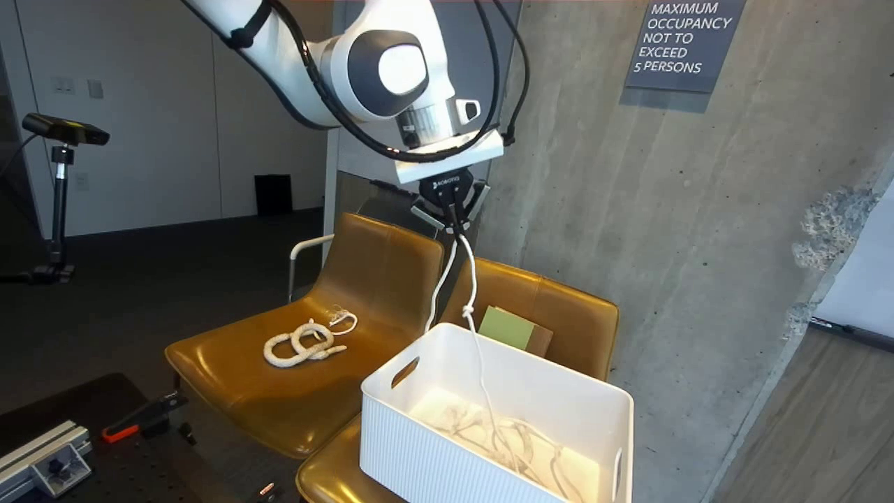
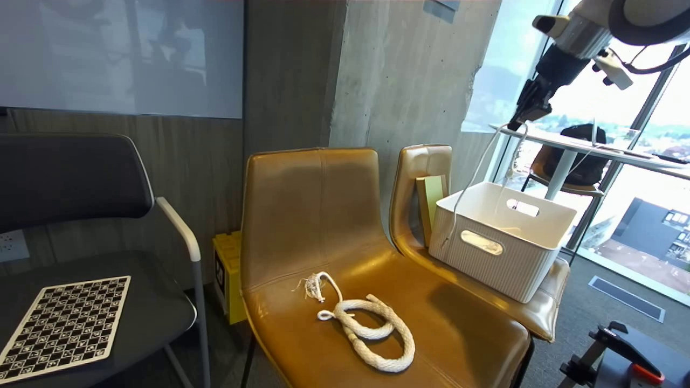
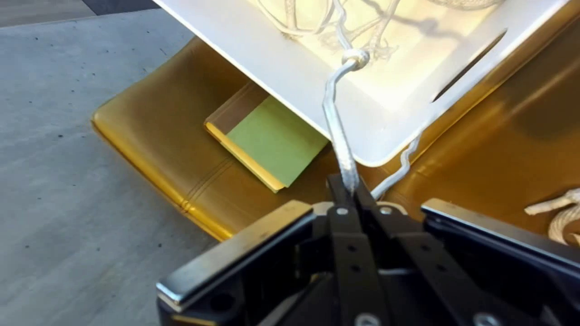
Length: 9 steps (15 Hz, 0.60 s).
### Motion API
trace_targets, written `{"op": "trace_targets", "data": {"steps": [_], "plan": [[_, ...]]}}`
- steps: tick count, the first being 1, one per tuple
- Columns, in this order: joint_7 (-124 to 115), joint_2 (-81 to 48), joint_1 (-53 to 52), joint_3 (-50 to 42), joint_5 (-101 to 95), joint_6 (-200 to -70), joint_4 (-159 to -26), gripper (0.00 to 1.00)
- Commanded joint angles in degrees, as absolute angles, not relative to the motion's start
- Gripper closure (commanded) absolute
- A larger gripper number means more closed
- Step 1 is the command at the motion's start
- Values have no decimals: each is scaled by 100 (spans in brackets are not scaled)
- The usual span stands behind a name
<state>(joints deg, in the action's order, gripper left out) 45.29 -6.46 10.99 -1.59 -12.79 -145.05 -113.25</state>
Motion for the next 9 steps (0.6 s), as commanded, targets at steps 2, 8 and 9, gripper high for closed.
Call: {"op": "trace_targets", "data": {"steps": [2, 8, 9], "plan": [[5362, -166, 1307, -578, -94, -13955, -10626, 99], [6291, -770, 1547, -1182, 786, -12451, -8679, 99], [6342, -938, 1585, -1208, 830, -12318, -8533, 99]]}}
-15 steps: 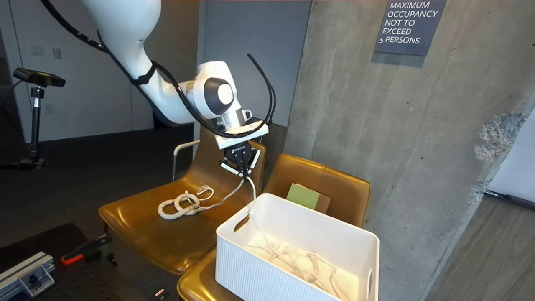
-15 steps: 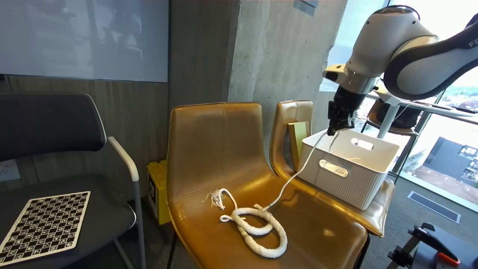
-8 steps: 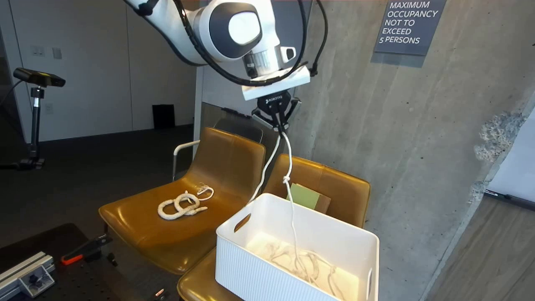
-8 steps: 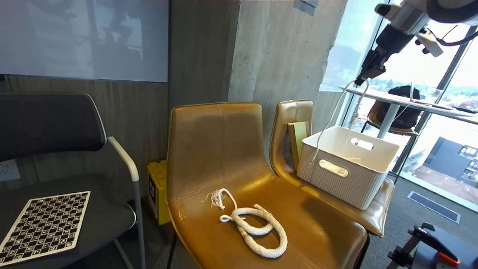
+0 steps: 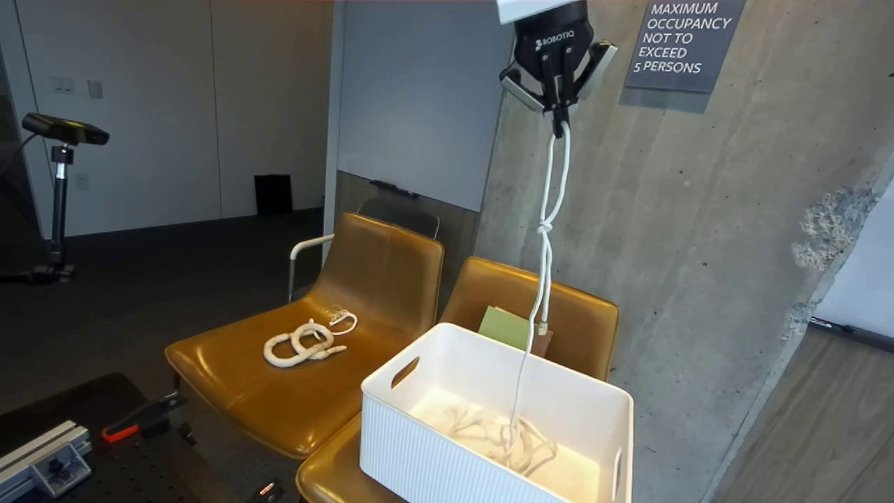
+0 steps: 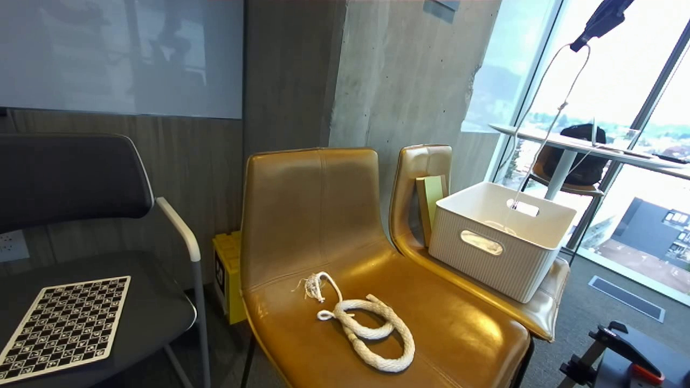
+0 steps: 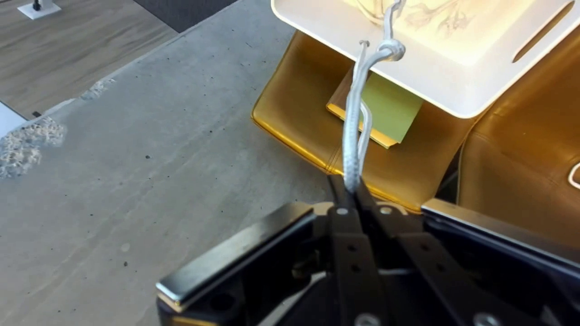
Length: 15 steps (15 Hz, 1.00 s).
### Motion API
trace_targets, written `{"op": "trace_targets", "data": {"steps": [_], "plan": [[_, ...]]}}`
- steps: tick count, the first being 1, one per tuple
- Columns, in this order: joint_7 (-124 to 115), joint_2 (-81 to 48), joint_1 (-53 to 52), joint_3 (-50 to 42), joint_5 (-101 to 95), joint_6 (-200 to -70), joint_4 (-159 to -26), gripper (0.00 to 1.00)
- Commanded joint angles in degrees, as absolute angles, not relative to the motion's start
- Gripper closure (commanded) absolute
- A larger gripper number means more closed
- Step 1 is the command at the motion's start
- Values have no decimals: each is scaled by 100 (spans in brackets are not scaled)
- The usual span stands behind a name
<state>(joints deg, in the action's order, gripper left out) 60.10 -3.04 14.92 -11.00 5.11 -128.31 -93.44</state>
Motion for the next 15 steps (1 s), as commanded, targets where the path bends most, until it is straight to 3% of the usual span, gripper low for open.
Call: {"op": "trace_targets", "data": {"steps": [1, 11, 12, 13, 15], "plan": [[6417, -1124, 1625, -1213, 879, -12240, -8443, 99], [6365, -2975, 2031, -921, 645, -11982, -8214, 99], [6400, -2968, 2053, -853, 703, -12023, -8320, 71], [6513, -2869, 2071, -769, 745, -12159, -8537, 70], [6710, -2529, 2022, -625, 754, -12507, -9132, 57]]}}
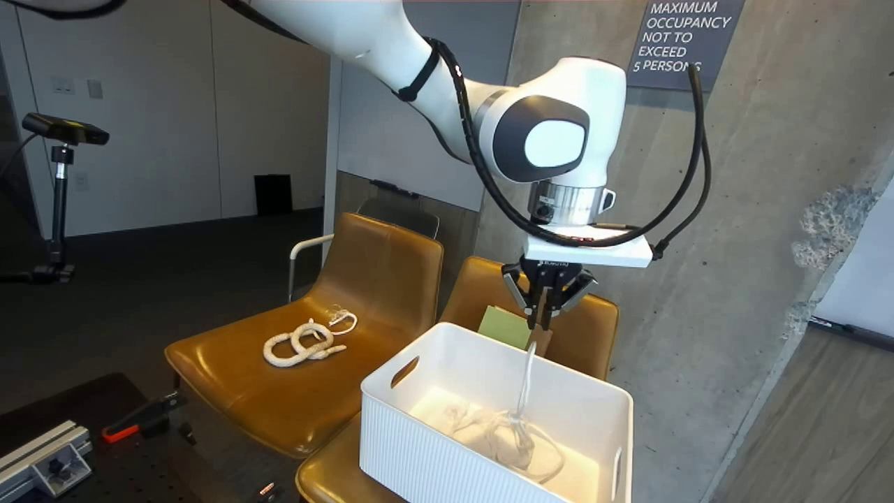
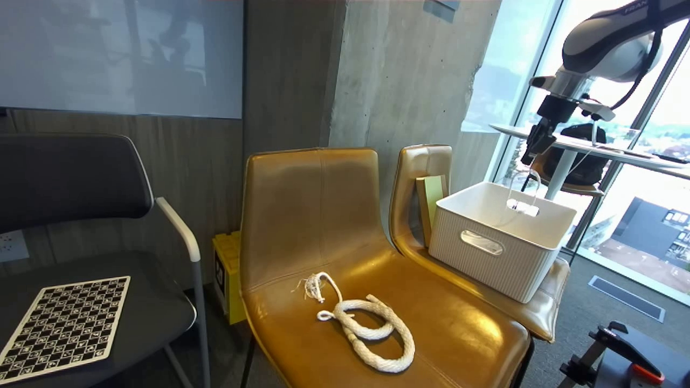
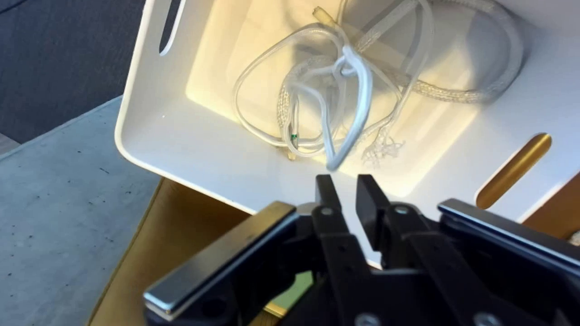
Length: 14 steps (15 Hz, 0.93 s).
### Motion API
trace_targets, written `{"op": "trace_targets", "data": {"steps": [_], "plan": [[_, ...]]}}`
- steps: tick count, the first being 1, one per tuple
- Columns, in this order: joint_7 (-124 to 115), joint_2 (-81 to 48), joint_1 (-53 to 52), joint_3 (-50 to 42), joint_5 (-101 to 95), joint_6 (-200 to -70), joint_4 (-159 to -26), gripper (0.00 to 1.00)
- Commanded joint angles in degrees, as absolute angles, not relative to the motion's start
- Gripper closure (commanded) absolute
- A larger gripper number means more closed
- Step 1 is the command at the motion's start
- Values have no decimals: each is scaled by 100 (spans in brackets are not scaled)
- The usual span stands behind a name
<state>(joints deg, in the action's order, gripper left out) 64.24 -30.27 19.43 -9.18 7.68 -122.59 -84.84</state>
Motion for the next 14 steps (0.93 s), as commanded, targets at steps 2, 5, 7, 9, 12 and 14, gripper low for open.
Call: {"op": "trace_targets", "data": {"steps": [2, 5, 7, 9, 12, 14], "plan": [[6948, -2150, 1832, -486, 642, -13003, -9877, 42], [7444, -1820, 1609, -266, 510, -13732, -10780, 21], [7550, -1543, 1373, -156, 346, -14277, -11439, 6], [7520, -1294, 1113, -21, 216, -14863, -12119, 0], [7161, -1079, 642, 152, -131, -15532, -12904, 0], [6825, -1139, 334, 220, -468, -15784, -13128, 0]]}}
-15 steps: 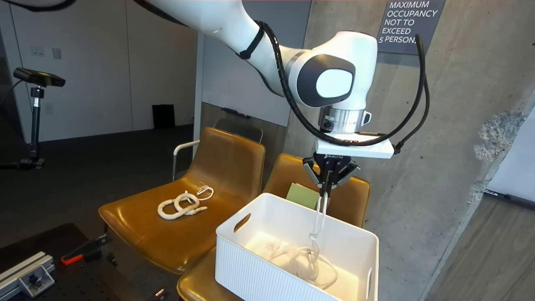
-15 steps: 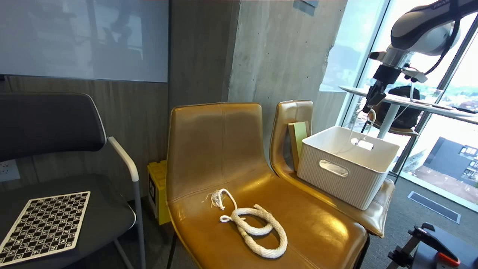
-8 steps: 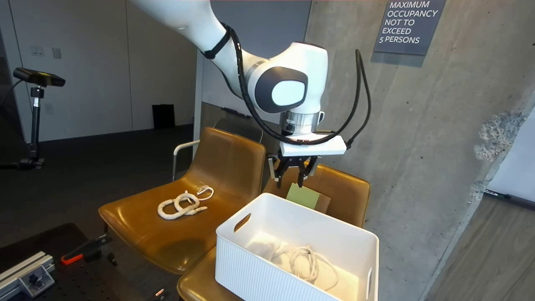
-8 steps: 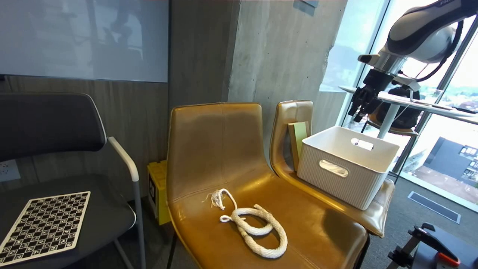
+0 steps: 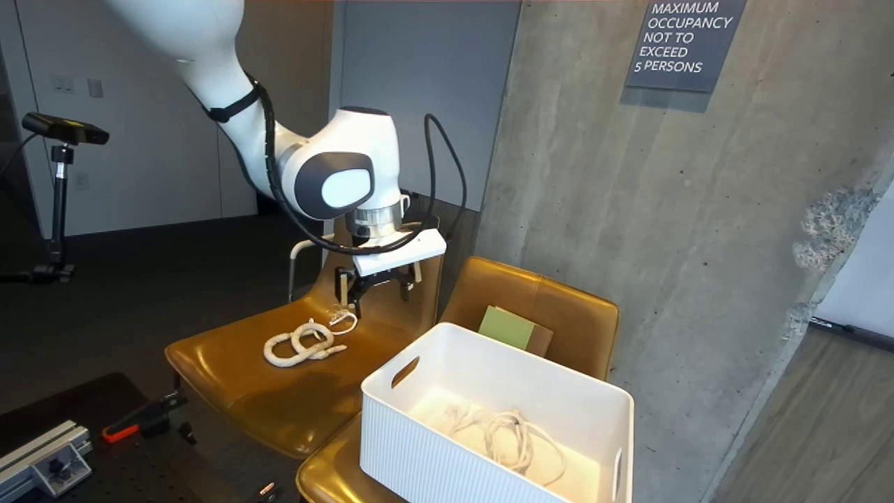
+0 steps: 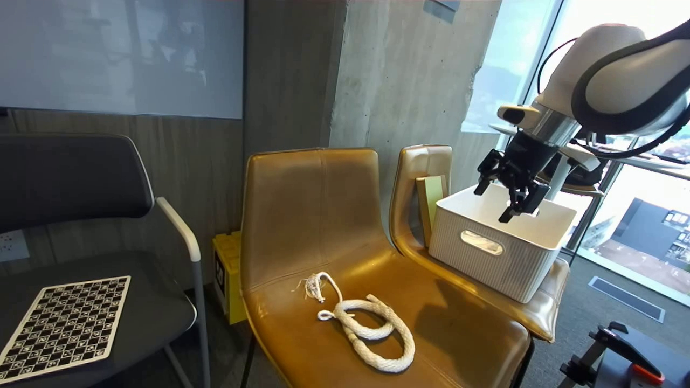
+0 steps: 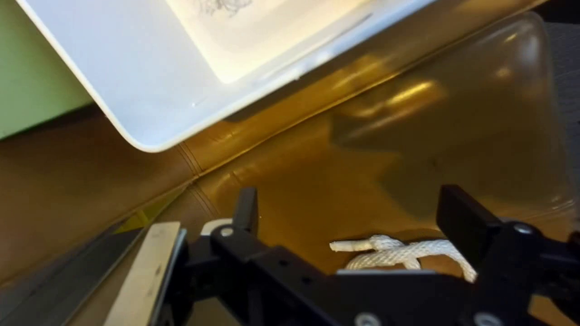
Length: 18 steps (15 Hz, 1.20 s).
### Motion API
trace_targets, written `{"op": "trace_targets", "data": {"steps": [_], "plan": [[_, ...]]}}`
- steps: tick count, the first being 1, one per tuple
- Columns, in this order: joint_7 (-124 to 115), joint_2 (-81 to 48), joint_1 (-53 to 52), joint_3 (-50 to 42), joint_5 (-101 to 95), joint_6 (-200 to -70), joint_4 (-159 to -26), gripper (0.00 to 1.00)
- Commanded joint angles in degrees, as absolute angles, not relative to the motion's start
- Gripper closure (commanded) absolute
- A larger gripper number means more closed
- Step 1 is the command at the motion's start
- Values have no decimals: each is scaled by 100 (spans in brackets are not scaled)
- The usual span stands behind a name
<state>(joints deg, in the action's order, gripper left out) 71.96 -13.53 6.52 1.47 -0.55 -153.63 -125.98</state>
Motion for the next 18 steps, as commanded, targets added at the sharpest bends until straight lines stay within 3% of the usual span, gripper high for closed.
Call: {"op": "trace_targets", "data": {"steps": [1, 8, 18], "plan": [[6627, -1176, 189, 251, -634, -15832, -13179, 0], [5336, -2233, -703, 332, -1986, -15573, -12503, 0], [4969, -4258, -1118, 394, -2462, -15280, -11282, 0]]}}
